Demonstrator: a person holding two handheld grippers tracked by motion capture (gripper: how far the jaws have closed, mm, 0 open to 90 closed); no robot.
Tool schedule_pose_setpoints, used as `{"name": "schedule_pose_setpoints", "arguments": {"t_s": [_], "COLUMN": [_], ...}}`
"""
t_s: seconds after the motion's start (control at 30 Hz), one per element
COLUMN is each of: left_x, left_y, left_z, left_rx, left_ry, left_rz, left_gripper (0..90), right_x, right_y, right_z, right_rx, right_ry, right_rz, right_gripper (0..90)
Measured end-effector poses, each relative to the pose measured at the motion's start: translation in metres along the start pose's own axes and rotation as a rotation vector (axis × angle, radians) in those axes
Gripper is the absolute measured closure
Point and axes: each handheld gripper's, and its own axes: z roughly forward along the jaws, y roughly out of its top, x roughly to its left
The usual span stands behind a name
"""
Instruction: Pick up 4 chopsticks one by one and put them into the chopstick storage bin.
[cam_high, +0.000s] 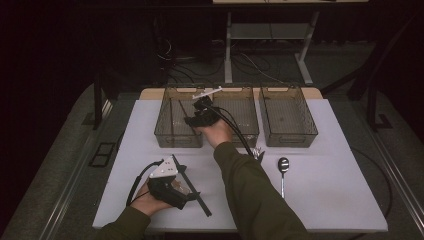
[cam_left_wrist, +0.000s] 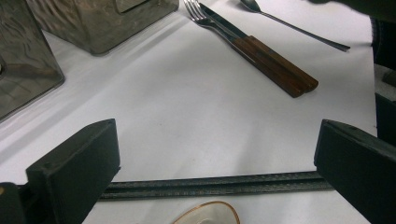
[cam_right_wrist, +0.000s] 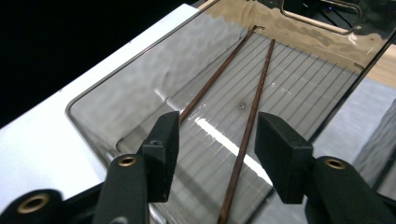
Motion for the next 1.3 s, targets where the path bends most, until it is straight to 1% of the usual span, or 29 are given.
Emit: {"name": "schedule_pose_setpoints", "arguments": {"t_s": [0.07,0.13,0.27,0.37,0.43,0.47,0.57,0.63,0.73,0.83,0.9,0.93,1.0,1.07,1.17,1.2,1.27,1.3], "left_x": [0.0,0.0,0.0,0.0,0.0,0.0,0.0,-0.001,0.0,-0.001,-0.001,-0.001,-0.001,-0.001,0.0,0.0,0.0,0.0], "left_y": [0.0,0.0,0.0,0.0,0.0,0.0,0.0,0.0,0.0,0.0,0.0,0.0,0.0,0.0,0.0,0.0,0.0,0.0], "left_z": [0.0,0.0,0.0,0.001,0.001,0.0,0.001,0.001,0.001,0.001,0.002,0.002,0.001,0.001,0.001,0.002,0.001,0.001], "left_rx": [0.0,0.0,0.001,-0.002,-0.001,0.005,0.006,0.003,0.008,0.01,0.005,0.007,0.007,0.005,0.003,0.002,0.007,0.002], "left_ry": [0.002,0.002,0.002,0.002,0.003,0.004,0.007,0.007,0.01,0.008,0.01,0.011,0.009,0.011,0.014,0.014,0.015,0.015], "left_rz": [0.005,0.006,0.008,0.003,0.001,0.005,0.005,0.002,0.0,-0.005,-0.005,0.0,-0.003,-0.002,-0.002,-0.006,0.003,-0.002], "left_gripper": [0.0,0.0,0.0,0.0,0.0,0.0,0.0,0.0,0.0,0.0,0.0,0.0,0.0,0.0,0.0,0.0,0.0,0.0], "right_x": [-0.002,-0.005,-0.011,-0.016,-0.019,-0.02,-0.026,-0.029,-0.032,-0.034,-0.036,-0.038,-0.04,-0.042,-0.045,-0.047,-0.049,-0.05], "right_y": [-0.001,-0.003,-0.009,-0.014,-0.017,-0.019,-0.025,-0.028,-0.033,-0.038,-0.043,-0.045,-0.05,-0.055,-0.065,-0.07,-0.076,-0.08], "right_z": [-0.006,-0.011,-0.025,-0.037,-0.045,-0.049,-0.062,-0.069,-0.079,-0.089,-0.095,-0.1,-0.106,-0.112,-0.119,-0.122,-0.126,-0.129], "right_rx": [0.003,0.004,-0.006,-0.013,-0.018,-0.024,-0.036,-0.036,-0.037,-0.028,-0.033,-0.038,-0.043,-0.034,-0.037,-0.033,-0.038,-0.039], "right_ry": [0.007,0.026,0.048,0.056,0.05,0.054,0.07,0.064,0.064,0.073,0.086,0.082,0.093,0.103,0.07,0.072,0.073,0.072], "right_rz": [-0.018,-0.019,-0.033,-0.048,-0.061,-0.058,-0.069,-0.089,-0.105,-0.119,-0.134,-0.135,-0.135,-0.133,-0.147,-0.147,-0.164,-0.167], "right_gripper": [45.8,40.7,36.7,33.6,31.9,30.9,27.7,25.7,23.0,18.9,14.9,14.0,11.4,11.4,8.9,8.9,8.9,8.8]}}
